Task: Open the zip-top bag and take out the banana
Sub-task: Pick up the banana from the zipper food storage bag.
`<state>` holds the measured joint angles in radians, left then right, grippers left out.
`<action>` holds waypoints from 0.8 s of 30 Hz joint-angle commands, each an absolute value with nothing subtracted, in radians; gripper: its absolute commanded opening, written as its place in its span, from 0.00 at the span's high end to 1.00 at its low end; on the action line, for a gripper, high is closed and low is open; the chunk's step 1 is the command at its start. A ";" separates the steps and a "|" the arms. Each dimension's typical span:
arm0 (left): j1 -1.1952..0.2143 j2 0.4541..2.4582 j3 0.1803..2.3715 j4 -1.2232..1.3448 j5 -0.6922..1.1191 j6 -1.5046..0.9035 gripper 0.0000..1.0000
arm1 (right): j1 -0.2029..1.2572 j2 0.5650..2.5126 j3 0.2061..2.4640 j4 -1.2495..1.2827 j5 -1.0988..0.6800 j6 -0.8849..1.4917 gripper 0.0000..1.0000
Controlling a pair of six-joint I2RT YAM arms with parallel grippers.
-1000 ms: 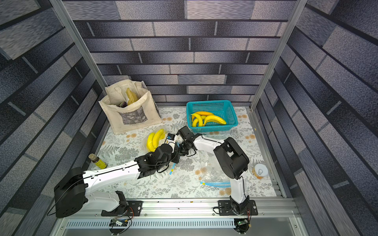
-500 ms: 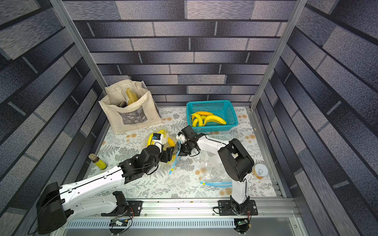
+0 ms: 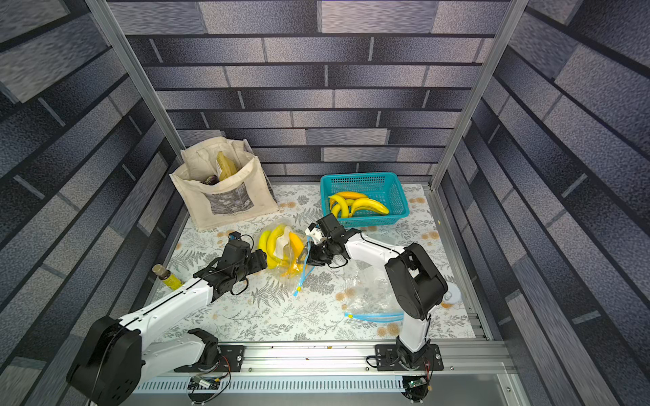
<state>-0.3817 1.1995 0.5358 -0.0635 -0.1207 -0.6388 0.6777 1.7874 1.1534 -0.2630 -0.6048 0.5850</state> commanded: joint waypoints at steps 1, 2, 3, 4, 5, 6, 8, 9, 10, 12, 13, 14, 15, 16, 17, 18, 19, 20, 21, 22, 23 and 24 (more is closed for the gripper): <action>-0.349 1.249 0.512 0.102 -0.018 -0.671 0.21 | 0.669 1.775 1.120 -0.256 -0.618 0.560 0.75; -0.351 1.256 0.496 0.165 0.017 -0.680 0.24 | 0.665 1.770 1.110 -0.252 -0.620 0.561 0.76; -0.360 1.260 0.485 0.210 0.043 -0.682 0.24 | 0.664 1.770 1.105 -0.248 -0.623 0.564 0.79; -0.379 1.263 0.482 0.238 0.053 -0.680 0.24 | 0.661 1.772 1.099 -0.238 -0.630 0.570 0.83; -0.406 1.266 0.485 0.244 0.041 -0.669 0.23 | 0.658 1.777 1.093 -0.226 -0.640 0.578 0.86; -0.432 1.269 0.492 0.241 0.027 -0.656 0.22 | 0.656 1.781 1.090 -0.214 -0.650 0.587 0.86; -0.494 1.280 0.510 0.214 -0.022 -0.634 0.21 | 0.648 1.794 1.086 -0.190 -0.670 0.612 0.86; -0.520 1.288 0.517 0.199 -0.050 -0.623 0.20 | 0.645 1.798 1.082 -0.172 -0.682 0.626 0.86; -0.543 1.299 0.527 0.177 -0.089 -0.612 0.20 | 0.636 1.801 1.076 -0.147 -0.699 0.651 0.86; -0.566 1.329 0.544 0.134 -0.148 -0.600 0.19 | 0.620 1.805 1.044 -0.098 -0.727 0.699 0.86; -0.574 1.344 0.555 0.106 -0.179 -0.599 0.19 | 0.614 1.807 1.039 -0.095 -0.740 0.713 0.83; -0.582 1.352 0.561 0.089 -0.208 -0.593 0.20 | 0.609 1.806 1.039 -0.103 -0.749 0.718 0.83; -0.592 1.356 0.566 0.074 -0.243 -0.586 0.20 | 0.605 1.806 1.043 -0.121 -0.752 0.714 0.82; -0.603 1.356 0.570 0.062 -0.273 -0.580 0.20 | 0.603 1.800 1.049 -0.153 -0.752 0.700 0.82; -0.612 1.351 0.572 0.055 -0.295 -0.575 0.20 | 0.603 1.793 1.051 -0.175 -0.749 0.689 0.82; -0.622 1.339 0.575 0.047 -0.320 -0.569 0.20 | 0.601 1.781 1.052 -0.192 -0.738 0.679 0.81; -0.637 1.324 0.576 0.043 -0.344 -0.558 0.20 | 0.602 1.772 1.054 -0.213 -0.727 0.667 0.81; -0.650 1.310 0.577 0.043 -0.362 -0.549 0.20 | 0.602 1.765 1.055 -0.225 -0.717 0.659 0.81; -0.658 1.299 0.575 0.046 -0.370 -0.538 0.19 | 0.602 1.758 1.050 -0.222 -0.718 0.659 0.82; -0.655 1.297 0.576 0.048 -0.363 -0.532 0.19 | 0.602 1.755 1.049 -0.218 -0.719 0.661 0.82; -0.649 1.303 0.580 0.045 -0.355 -0.529 0.20 | 0.601 1.753 1.049 -0.218 -0.721 0.663 0.82; -0.645 1.317 0.587 0.039 -0.346 -0.526 0.22 | 0.603 1.750 1.047 -0.215 -0.720 0.665 0.82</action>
<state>-0.6479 1.3285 0.5484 0.0780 -0.2974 -0.5732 0.6037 1.7870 1.0542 -0.1841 -0.7086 0.6727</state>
